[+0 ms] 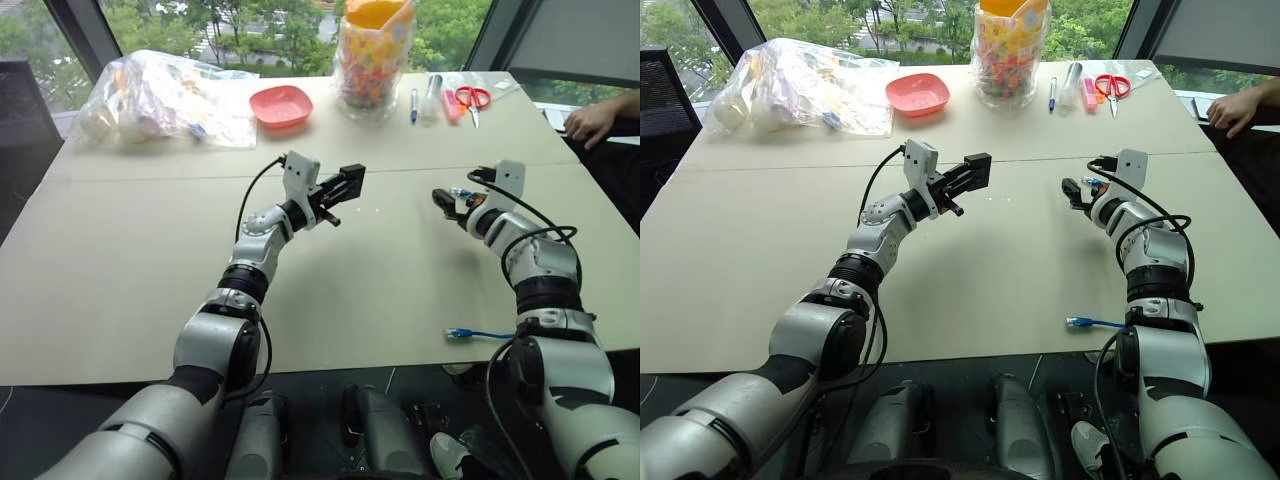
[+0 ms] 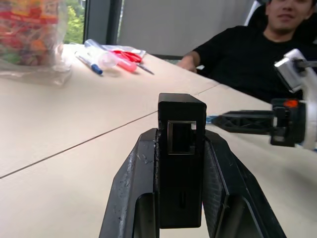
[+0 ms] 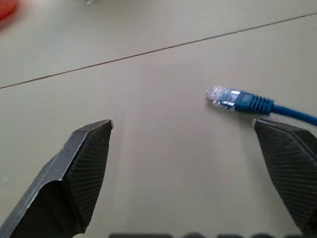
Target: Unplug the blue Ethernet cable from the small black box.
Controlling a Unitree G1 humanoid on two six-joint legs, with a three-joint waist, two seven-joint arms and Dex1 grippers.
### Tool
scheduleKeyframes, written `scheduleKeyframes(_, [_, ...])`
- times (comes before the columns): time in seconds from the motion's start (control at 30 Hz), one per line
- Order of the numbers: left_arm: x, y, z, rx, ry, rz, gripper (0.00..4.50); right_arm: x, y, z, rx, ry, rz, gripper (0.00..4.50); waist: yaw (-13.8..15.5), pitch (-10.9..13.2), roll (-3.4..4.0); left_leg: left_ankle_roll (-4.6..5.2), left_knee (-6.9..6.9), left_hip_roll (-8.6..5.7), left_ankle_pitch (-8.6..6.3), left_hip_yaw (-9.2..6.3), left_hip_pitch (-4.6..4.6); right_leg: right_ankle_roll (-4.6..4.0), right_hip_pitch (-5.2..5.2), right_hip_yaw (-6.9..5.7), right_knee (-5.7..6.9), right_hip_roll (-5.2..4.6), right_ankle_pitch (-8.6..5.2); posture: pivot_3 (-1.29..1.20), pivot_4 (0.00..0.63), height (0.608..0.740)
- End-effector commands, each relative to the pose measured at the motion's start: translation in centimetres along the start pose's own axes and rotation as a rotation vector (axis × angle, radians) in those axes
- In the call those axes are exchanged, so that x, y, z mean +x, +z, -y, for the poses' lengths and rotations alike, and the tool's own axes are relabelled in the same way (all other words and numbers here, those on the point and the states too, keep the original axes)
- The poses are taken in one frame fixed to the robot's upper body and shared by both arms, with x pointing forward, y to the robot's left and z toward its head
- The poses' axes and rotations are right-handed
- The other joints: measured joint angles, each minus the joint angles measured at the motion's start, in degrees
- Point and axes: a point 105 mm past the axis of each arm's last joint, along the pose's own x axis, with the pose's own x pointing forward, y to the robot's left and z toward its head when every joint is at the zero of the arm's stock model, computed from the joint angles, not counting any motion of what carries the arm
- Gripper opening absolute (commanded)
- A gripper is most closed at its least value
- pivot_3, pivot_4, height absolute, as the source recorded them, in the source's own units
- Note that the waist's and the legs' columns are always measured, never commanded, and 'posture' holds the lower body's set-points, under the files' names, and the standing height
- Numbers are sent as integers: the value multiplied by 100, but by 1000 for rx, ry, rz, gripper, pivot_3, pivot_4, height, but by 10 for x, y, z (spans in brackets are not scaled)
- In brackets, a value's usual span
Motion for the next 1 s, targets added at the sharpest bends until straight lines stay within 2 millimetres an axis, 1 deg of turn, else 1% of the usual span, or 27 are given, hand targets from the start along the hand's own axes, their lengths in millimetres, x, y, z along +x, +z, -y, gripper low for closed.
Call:
scheduleKeyframes(0.03, [12, 10, 4, 88, 33, 27, 497, -22, 8, -47, -32, 134, 63, 4476, 9, 0, 0, 2, 0, 0, -2, 1, 0, 2, -1, 1, 0, -2, -1, 0, 150, 740])
scheduleKeyframes(0.1, [14, 3, 5, 97, 54, 0, 497, -38, 5, -63, -30, 154, 102, 4476, 5, 0, 0, 5, 0, 9, -4, -4, -3, 8, 0, -1, -1, -7, -5, 0, 150, 740])
scheduleKeyframes(0.13, [15, 0, 6, 100, 58, -16, 497, -44, 5, -67, -28, 153, 119, 4476, 11, 0, 0, 6, 1, 9, -5, -1, -2, 9, 0, 0, -1, -9, -5, 0, 150, 740])
scheduleKeyframes(0.2, [15, -6, 6, 100, 72, -40, 1548, -53, 5, -70, -8, 143, 150, 4500, 7, 0, 0, 7, 5, 8, -6, -2, -5, 10, 1, -2, -4, -11, -5, 0, 150, 740])
scheduleKeyframes(0.23, [15, -8, 6, 100, 73, -50, 1913, -55, 6, -70, 2, 135, 160, 4500, 4, 0, 0, 7, 7, 8, -6, -2, -5, 10, 1, -2, -4, -12, -4, 0, 150, 740])
scheduleKeyframes(0.33, [14, -13, 6, 103, 77, -71, 3379, -63, 10, -65, 14, 102, 194, 4500, 6, 0, 0, 6, 8, 10, -7, -6, -2, 9, 6, -7, -5, -11, -5, 0, 150, 740])
scheduleKeyframes(0.4, [13, -15, 6, 98, 69, -81, 4234, -67, 13, -63, 13, 94, 207, 4500, 6, 0, 0, 6, 6, 10, -7, -8, -3, 8, 6, -9, -6, -11, -5, 0, 150, 740])
scheduleKeyframes(0.43, [12, -16, 6, 92, 55, -88, 4460, -68, 14, -62, 9, 94, 210, 4500, 6, 0, 0, 6, 5, 10, -7, -8, -3, 8, 5, -9, -7, -11, -6, 0, 150, 740])
scheduleKeyframes(0.5, [11, -15, 6, 80, 33, -92, 4460, -71, 15, -61, -4, 95, 214, 4500, 1, 0, 0, 8, 4, 10, -8, -7, -3, 8, 5, -9, -8, -10, -6, 0, 150, 740])
scheduleKeyframes(0.57, [8, -8, 2, 72, 16, -75, 4460, -75, 17, -62, -34, 108, 219, 4500, -4, 0, 0, 8, 4, 10, -8, -7, -3, 8, 4, -9, -8, -10, -6, 0, 150, 740])
scheduleKeyframes(0.67, [-9, 10, -12, 45, -60, -42, 4460, -85, 17, -67, -93, 171, 221, 4500, -18, 0, 0, 8, 4, 11, -8, -8, -5, 7, 2, -9, -8, -8, -6, 0, 150, 740])
scheduleKeyframes(0.7, [-19, 15, -16, 40, -96, -32, 4460, -89, 15, -68, -100, 190, 219, 4500, -35, 0, 0, 8, 4, 13, -9, -7, -4, 6, 2, -9, -8, -7, -7, 0, 150, 740])
scheduleKeyframes(0.77, [-49, 22, -25, 49, -133, -55, 4460, -94, 9, -68, -114, 221, 205, 4500, -68, -2, 3, 8, -5, 20, -9, -3, 5, 3, 3, -6, -8, -2, -9, 0, 150, 740])
scheduleKeyframes(0.9, [-97, 23, -24, 41, -104, -132, 4460, -102, 3, -70, -125, 264, 199, 4500, -35, -4, 7, 11, -9, 30, -11, -6, 13, -14, 3, -3, 4, 13, -18, 0, 150, 740])
scheduleKeyframes(1.0, [-124, 24, -20, 34, -44, -178, 4460, -104, -1, -72, -142, 293, 192, 4500, 2, -3, 6, 10, 2, 30, -10, -9, 6, -13, 4, -6, 5, 12, -18, 0, 150, 740])
